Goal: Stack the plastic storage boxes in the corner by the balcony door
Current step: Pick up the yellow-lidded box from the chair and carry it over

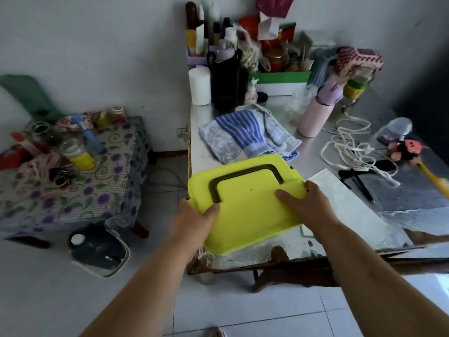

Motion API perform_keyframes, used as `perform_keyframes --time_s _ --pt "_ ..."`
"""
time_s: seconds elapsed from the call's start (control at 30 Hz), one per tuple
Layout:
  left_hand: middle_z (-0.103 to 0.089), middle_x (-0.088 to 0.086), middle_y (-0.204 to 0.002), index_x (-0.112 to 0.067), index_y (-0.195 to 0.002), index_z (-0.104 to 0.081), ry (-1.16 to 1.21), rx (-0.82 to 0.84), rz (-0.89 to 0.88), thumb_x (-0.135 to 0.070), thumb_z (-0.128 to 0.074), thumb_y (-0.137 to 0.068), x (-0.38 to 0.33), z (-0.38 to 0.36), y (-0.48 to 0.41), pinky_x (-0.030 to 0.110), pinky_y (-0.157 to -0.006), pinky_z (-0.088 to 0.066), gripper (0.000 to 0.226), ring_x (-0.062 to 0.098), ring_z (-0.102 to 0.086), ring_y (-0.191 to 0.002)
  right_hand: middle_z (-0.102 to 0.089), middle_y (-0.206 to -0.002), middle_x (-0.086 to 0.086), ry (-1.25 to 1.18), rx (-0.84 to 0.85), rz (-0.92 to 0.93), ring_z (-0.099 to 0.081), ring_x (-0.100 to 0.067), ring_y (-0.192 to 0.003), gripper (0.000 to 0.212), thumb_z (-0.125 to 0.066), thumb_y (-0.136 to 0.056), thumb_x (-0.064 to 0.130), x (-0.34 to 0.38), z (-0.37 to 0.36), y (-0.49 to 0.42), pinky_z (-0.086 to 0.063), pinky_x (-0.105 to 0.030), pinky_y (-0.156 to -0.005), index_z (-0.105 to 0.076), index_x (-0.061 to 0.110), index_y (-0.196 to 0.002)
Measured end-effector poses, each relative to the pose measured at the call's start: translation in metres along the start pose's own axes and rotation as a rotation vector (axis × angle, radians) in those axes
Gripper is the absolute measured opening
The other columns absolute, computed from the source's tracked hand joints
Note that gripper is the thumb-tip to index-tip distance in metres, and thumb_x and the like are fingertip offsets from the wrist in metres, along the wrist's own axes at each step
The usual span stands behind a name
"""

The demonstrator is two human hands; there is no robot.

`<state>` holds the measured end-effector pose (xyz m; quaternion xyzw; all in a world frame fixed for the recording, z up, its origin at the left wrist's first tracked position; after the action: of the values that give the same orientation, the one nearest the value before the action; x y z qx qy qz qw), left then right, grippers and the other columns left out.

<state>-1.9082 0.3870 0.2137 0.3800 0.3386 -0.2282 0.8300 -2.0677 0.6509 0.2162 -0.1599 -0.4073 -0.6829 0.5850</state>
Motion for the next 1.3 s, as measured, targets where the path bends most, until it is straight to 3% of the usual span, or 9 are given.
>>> perform_keyframes --time_s 0.2,0.43,0.6,0.67,0.83,0.9,1.07,1.13,1.3 --pt "-0.052 0.006 -0.115 -0.01 -0.136 -0.038 0.043 -0.003 -0.04 -0.048 -0.066 -0.084 -0.027 0.006 -0.01 0.036 -0.081 -0.041 0.069 0.025 -0.05 -0.094 -0.047 -0.141 -0.009 -0.049 -0.106 0.007 -0.052 -0.03 -0.118 0.096 -0.073 -0.069 0.058 0.014 0.019 0.012 -0.04 -0.034 -0.076 -0.032 0.018 -0.147" --pt "-0.048 0.012 -0.142 -0.013 -0.147 -0.029 0.116 0.004 -0.206 -0.051 -0.065 -0.083 -0.092 0.012 0.022 0.044 -0.097 -0.045 0.083 0.035 -0.051 -0.123 -0.047 -0.141 -0.01 -0.141 -0.253 0.107 -0.051 -0.031 -0.121 0.096 -0.074 -0.069 0.058 0.039 0.086 0.052 -0.047 -0.046 -0.097 -0.033 0.02 -0.146" --pt "-0.051 0.01 -0.138 -0.017 -0.147 -0.031 0.156 0.007 -0.37 -0.052 -0.064 -0.084 -0.15 0.008 0.08 0.048 -0.097 -0.045 0.08 0.034 -0.053 -0.117 -0.043 -0.143 -0.006 -0.235 -0.363 0.202 -0.05 -0.026 -0.12 0.091 -0.071 -0.072 0.06 0.042 0.155 0.098 -0.046 -0.041 -0.092 -0.032 0.027 -0.147" --pt "-0.052 0.008 -0.135 -0.018 -0.147 -0.032 0.176 -0.001 -0.45 -0.051 -0.064 -0.084 -0.173 0.006 0.105 0.043 -0.088 -0.044 0.078 0.028 -0.053 -0.108 -0.043 -0.144 -0.005 -0.247 -0.419 0.223 -0.05 -0.026 -0.12 0.091 -0.069 -0.072 0.062 0.038 0.181 0.117 -0.045 -0.038 -0.089 -0.031 0.028 -0.148" --pt "-0.047 0.009 -0.144 -0.015 -0.15 -0.028 0.183 0.009 -0.621 -0.049 -0.063 -0.086 -0.22 -0.021 0.197 0.041 -0.09 -0.042 0.08 0.033 -0.05 -0.121 -0.045 -0.143 -0.004 -0.306 -0.56 0.262 -0.053 -0.022 -0.11 0.09 -0.067 -0.072 0.065 -0.001 0.265 0.181 -0.043 -0.033 -0.081 -0.032 0.028 -0.146" --pt "-0.052 0.007 -0.136 -0.016 -0.147 -0.032 0.198 0.041 -0.684 -0.046 -0.063 -0.087 -0.232 -0.038 0.233 0.036 -0.084 -0.039 0.074 0.028 -0.053 -0.111 -0.047 -0.14 -0.002 -0.32 -0.622 0.258 -0.053 -0.018 -0.104 0.091 -0.066 -0.071 0.067 -0.022 0.295 0.208 -0.043 -0.033 -0.08 -0.032 0.029 -0.146" --pt "-0.058 0.009 -0.129 -0.015 -0.144 -0.036 0.189 0.152 -0.751 -0.047 -0.064 -0.086 -0.238 -0.087 0.316 0.049 -0.097 -0.048 0.071 0.031 -0.059 -0.11 -0.046 -0.138 0.001 -0.395 -0.723 0.239 -0.053 -0.017 -0.103 0.091 -0.067 -0.069 0.068 -0.083 0.357 0.272 -0.047 -0.035 -0.083 -0.033 0.033 -0.145" --pt "-0.058 0.007 -0.129 -0.017 -0.145 -0.035 0.191 0.219 -0.788 -0.046 -0.063 -0.087 -0.236 -0.112 0.352 0.045 -0.094 -0.049 0.07 0.026 -0.061 -0.104 -0.046 -0.138 0.0 -0.401 -0.784 0.217 -0.052 -0.017 -0.101 0.09 -0.068 -0.07 0.066 -0.114 0.381 0.302 -0.045 -0.034 -0.082 -0.034 0.031 -0.145" --pt "-0.054 -0.008 -0.123 -0.012 -0.135 -0.041 0.159 0.338 -0.861 -0.039 -0.065 -0.088 -0.224 -0.178 0.44 0.048 -0.099 -0.047 0.06 0.027 -0.057 -0.107 -0.047 -0.139 -0.005 -0.427 -0.892 0.138 -0.054 -0.025 -0.114 0.089 -0.072 -0.071 0.058 -0.203 0.426 0.375 -0.05 -0.048 -0.097 -0.035 0.026 -0.146"
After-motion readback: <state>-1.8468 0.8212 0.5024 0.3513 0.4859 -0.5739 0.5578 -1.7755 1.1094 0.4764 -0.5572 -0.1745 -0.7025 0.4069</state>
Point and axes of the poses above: each hand's wrist, its own y-axis away from the middle knuckle, its own z-axis out of the back of the hand, x = y × z, the point moved 9 cm from there along -y, towards the middle knuckle
